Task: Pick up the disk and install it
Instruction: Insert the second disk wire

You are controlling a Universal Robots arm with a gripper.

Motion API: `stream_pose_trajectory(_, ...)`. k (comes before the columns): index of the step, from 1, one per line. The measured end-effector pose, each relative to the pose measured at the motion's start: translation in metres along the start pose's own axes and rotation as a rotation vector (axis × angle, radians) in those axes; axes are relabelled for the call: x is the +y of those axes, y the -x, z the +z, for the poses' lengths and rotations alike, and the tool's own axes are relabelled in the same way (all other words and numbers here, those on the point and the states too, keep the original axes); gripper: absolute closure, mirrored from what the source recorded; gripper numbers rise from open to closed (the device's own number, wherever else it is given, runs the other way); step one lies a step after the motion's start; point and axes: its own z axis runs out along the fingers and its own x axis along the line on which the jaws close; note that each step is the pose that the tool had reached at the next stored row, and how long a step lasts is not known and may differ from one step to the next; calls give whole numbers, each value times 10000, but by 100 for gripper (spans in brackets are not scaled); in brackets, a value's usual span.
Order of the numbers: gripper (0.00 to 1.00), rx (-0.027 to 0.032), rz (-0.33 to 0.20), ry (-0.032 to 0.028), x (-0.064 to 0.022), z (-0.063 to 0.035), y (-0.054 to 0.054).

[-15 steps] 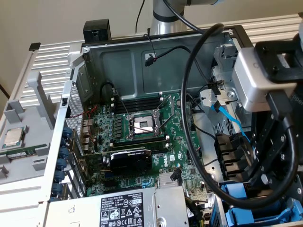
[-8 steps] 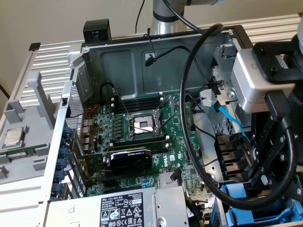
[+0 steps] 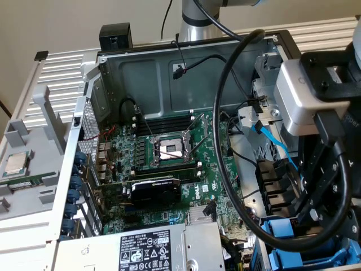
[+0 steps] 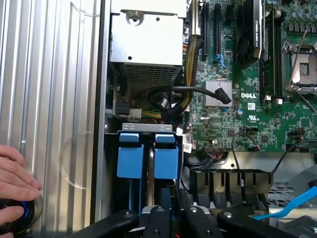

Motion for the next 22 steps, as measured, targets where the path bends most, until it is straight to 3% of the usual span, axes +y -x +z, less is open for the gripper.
stream_pose_trajectory(1, 84, -20, -2, 0, -1, 6, -1)
stream_pose_trajectory(22, 84, -27, 91, -30, -7, 15, -2)
